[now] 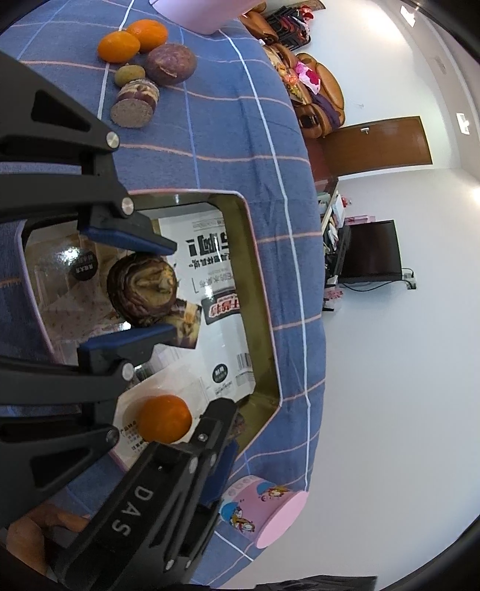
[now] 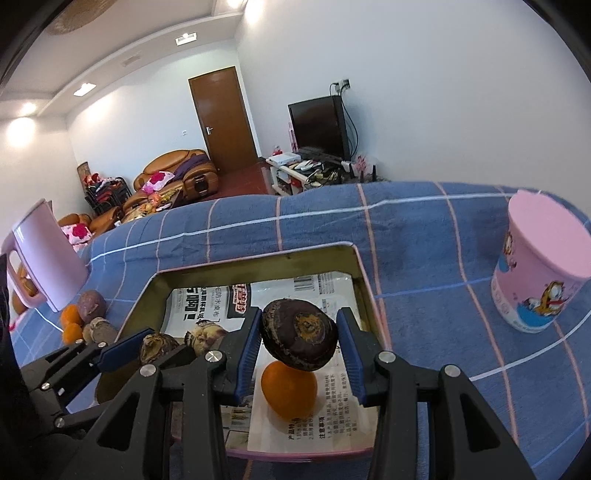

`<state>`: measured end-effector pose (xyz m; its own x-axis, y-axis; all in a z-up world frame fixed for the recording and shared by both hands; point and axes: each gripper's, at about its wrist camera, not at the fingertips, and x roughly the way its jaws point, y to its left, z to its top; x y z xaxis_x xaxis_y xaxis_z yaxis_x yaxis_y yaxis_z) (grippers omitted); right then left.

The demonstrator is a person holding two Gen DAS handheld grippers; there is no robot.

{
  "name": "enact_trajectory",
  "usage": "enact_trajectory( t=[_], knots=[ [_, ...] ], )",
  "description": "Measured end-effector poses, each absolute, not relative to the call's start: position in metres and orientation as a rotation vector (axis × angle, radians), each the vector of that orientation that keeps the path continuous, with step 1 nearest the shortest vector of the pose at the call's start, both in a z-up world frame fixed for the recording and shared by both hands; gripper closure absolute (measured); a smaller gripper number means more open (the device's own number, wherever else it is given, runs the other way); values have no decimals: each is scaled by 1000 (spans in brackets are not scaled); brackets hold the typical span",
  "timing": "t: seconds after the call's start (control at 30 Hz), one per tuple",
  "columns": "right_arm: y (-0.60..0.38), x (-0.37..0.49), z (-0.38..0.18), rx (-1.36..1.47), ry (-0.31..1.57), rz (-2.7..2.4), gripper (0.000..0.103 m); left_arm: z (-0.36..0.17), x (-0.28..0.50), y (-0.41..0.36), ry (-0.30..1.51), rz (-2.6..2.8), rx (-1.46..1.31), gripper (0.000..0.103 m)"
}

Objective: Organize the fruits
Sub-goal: 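Lower the right tool's taro piece into the tin while the left tool releases its piece there, then withdraw both open tools from the tin toward the fruit pile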

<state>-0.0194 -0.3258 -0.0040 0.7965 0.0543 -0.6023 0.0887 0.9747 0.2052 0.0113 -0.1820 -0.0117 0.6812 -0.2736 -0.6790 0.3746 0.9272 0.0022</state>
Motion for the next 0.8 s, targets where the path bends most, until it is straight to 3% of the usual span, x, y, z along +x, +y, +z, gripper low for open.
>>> enact_trajectory(
  t=[0.13,0.27,0.33,0.4,0.57,0.8],
  knots=[
    [-328,-18,-6,265,654,5,55,-12,12,-183,741,-364,152,63],
    [-323,-21,-4,266,645,20,43,-12,12,-184,739,-357,150,61],
    [-322,-25,-2,257,627,5,40,-12,11,-184,733,-353,151,54],
    [-325,-29,2,262,591,-22,38,-10,7,-183,711,-342,157,29],
    [-342,-44,10,327,490,-92,33,2,-9,-178,610,-317,147,2],
    [-351,-68,26,316,314,-189,32,10,-7,-159,554,-249,108,1]
  ],
)
